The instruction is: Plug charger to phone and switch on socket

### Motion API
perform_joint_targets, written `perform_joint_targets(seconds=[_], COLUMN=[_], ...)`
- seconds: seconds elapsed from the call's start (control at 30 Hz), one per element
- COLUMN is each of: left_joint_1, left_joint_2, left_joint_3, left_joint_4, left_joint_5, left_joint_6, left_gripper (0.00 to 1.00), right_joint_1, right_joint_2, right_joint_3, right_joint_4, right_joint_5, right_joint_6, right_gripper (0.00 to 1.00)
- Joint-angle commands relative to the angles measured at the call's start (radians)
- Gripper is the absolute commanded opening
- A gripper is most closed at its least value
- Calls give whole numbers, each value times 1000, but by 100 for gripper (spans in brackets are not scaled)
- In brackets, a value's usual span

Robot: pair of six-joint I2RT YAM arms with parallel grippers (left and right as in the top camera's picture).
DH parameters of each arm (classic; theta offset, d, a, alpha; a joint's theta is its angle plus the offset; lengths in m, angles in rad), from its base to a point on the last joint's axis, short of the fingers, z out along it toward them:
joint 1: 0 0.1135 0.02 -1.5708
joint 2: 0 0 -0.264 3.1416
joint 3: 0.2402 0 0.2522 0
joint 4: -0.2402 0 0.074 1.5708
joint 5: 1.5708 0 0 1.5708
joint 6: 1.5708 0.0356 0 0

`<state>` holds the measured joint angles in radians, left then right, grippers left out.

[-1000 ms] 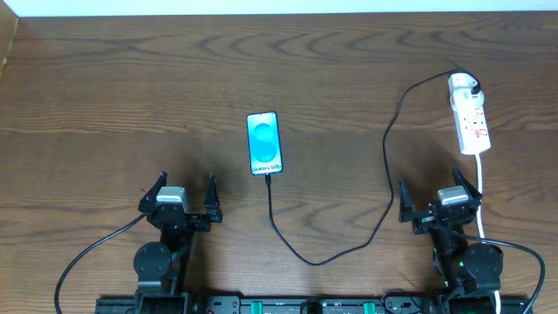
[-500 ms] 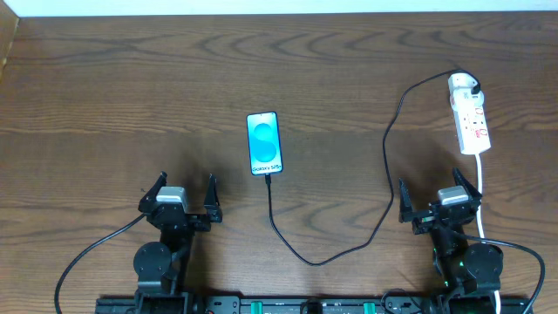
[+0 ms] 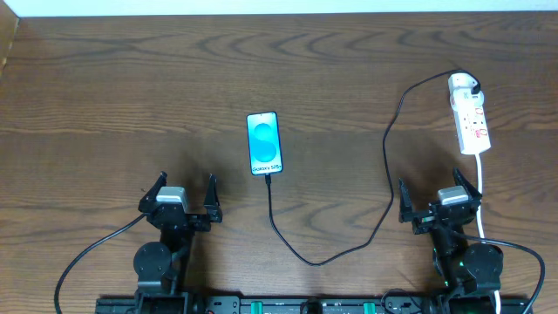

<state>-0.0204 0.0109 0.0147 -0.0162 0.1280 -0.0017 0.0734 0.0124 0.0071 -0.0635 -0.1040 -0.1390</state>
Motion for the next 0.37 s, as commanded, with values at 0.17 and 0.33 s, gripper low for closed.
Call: perform_joint_targets(seconds=[0.17,0.33], left_joint_1=[4,4], left_joint_2=[-6,-6], left_joint_3=[-11,-11], left_joint_4=[-43,-43], left_joint_5=[10,10], left_joint_6=[9,9], left_gripper=[97,98], right_joint_1=[0,0], right_joint_2=[-7,-7], right_joint_3=[-2,-2], right_joint_4=[-4,-4], right_joint_5=[-6,-6], right_joint_6=[11,11], right_gripper=[99,99])
